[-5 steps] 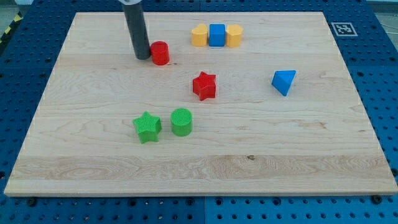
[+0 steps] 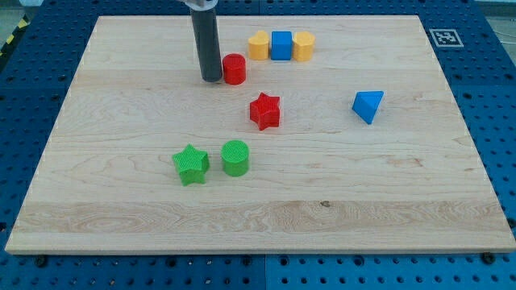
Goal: Keep arm in between red circle and green circle
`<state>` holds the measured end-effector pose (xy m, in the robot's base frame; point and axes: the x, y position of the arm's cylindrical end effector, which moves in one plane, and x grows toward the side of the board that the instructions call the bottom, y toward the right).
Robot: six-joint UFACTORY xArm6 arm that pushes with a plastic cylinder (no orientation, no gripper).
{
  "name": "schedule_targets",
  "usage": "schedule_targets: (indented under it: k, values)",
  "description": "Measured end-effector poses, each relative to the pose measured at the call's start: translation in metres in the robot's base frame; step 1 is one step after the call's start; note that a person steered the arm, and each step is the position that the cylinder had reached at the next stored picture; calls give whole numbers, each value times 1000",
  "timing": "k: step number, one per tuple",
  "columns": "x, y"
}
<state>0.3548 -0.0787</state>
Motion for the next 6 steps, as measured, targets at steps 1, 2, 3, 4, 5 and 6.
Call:
schedule_targets:
  k: [1,2,3,4,5,6]
  values:
    - [22,2]
    - [46,8]
    - [64,21]
    - [65,35]
    - [64,35]
    - [61,35]
